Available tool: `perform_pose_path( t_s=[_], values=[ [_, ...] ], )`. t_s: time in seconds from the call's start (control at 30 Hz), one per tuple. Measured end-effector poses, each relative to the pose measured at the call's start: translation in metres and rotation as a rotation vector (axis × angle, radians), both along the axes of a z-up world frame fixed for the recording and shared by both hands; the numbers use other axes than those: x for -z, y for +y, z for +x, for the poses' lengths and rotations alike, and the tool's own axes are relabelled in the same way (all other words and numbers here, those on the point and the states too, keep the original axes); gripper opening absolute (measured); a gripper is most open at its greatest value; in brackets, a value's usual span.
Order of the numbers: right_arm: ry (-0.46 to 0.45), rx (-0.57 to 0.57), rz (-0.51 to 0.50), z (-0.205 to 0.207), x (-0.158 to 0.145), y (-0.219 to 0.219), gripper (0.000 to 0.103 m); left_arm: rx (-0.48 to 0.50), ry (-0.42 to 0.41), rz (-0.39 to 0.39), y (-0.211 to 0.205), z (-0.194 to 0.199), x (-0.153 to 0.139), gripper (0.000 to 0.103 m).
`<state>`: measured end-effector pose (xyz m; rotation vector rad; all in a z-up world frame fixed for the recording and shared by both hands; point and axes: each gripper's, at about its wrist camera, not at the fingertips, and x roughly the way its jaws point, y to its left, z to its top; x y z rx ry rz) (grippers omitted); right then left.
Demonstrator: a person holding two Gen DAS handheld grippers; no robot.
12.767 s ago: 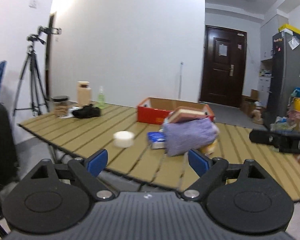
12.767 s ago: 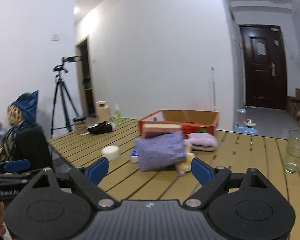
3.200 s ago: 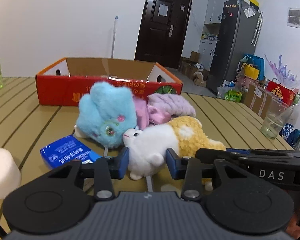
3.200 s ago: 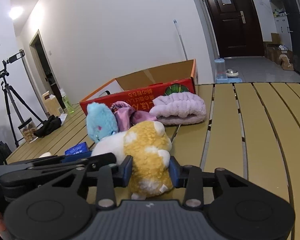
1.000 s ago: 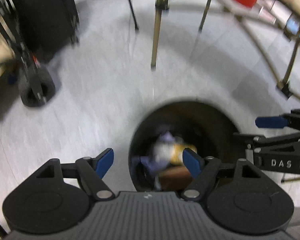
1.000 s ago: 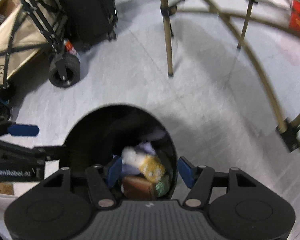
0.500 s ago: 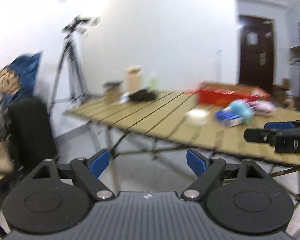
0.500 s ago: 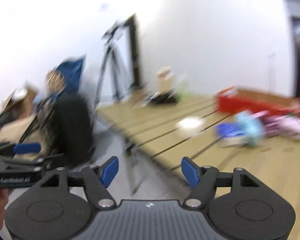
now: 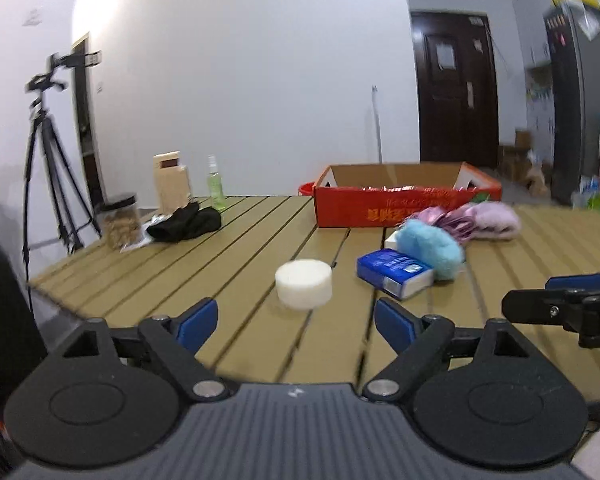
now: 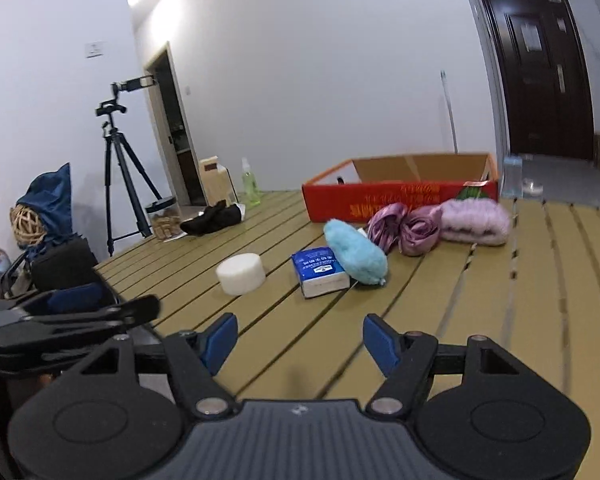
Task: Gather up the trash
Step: 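Move both open grippers back toward the light-blue plush toy, then close both grippers on the light-blue plush toy and lift it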
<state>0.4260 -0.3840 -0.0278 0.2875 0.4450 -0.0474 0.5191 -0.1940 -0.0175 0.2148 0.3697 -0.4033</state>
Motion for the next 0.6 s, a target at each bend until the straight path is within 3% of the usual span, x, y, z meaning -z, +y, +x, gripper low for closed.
perform_pose_path(
  t_s=[0.13,0.3,0.5,0.6],
  values=[
    [0.049,-0.006,0.054,0.057,0.011,-0.004,0.063,-0.008,0.045,0.013,-0.016,0.053,0.009,0.086],
    [0.114,0.021,0.036,0.121,0.028,-0.007,0.058,0.018,0.113,0.001,-0.024,0.098,0.02,0.086],
    [0.147,0.084,0.01,0.153,0.04,-0.011,0.058,0.02,0.202,-0.003,-0.03,0.129,0.038,0.086],
    [0.153,0.069,-0.013,0.162,0.043,-0.011,0.061,0.003,0.267,-0.02,-0.027,0.14,0.046,0.08]
  ],
)
